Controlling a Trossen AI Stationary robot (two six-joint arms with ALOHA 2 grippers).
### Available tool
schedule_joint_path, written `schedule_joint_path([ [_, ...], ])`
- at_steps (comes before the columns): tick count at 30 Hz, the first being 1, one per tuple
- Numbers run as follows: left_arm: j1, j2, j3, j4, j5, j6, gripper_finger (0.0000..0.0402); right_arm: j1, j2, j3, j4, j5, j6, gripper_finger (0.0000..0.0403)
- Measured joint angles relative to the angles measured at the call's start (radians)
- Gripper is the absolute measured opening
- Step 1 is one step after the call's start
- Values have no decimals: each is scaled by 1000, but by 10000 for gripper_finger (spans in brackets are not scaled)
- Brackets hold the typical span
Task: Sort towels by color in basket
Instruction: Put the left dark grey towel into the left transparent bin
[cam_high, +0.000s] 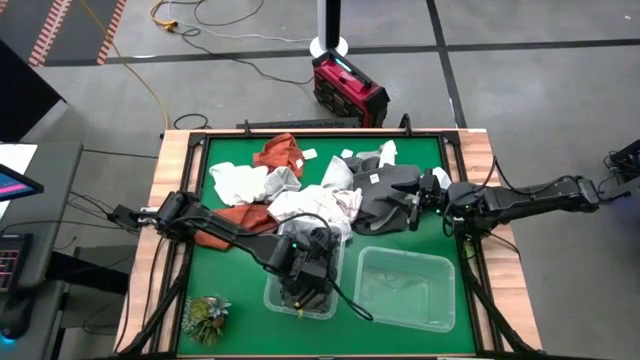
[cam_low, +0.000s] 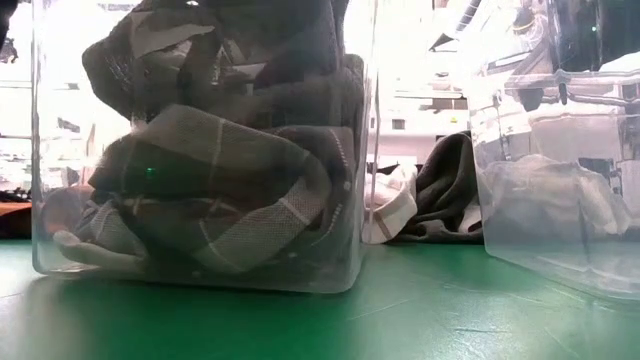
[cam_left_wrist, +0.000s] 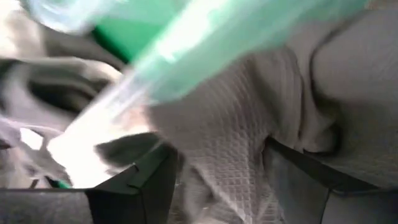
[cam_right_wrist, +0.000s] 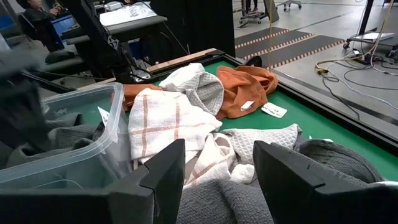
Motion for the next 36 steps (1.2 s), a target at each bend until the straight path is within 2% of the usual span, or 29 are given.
schedule_joint_path([
  [3,0,-1,62,-26,-23,-7,226,0,0,0,-3,0,0,219],
  [7,1,-3,60,-23,-29,-10,226,0,0,0,-9,0,3,219],
  [11,8,6,-38,-1,27,-38,226,0,0,0,-9,0,3,219],
  [15,21,7,-203,134,208,-103,226,0,0,0,-9,0,3,219],
  [20,17,6,-284,164,220,-84,226,-1,0,0,-7,0,3,219],
  [23,16,6,-235,117,198,-75,226,-1,0,0,-3,0,3,219],
  [29,7,6,-29,2,94,-44,226,0,0,0,-1,0,3,219],
  [32,10,6,55,-13,88,-80,226,0,0,0,-6,0,3,219],
  [36,32,6,79,-19,91,-161,226,0,0,0,-12,0,3,219],
])
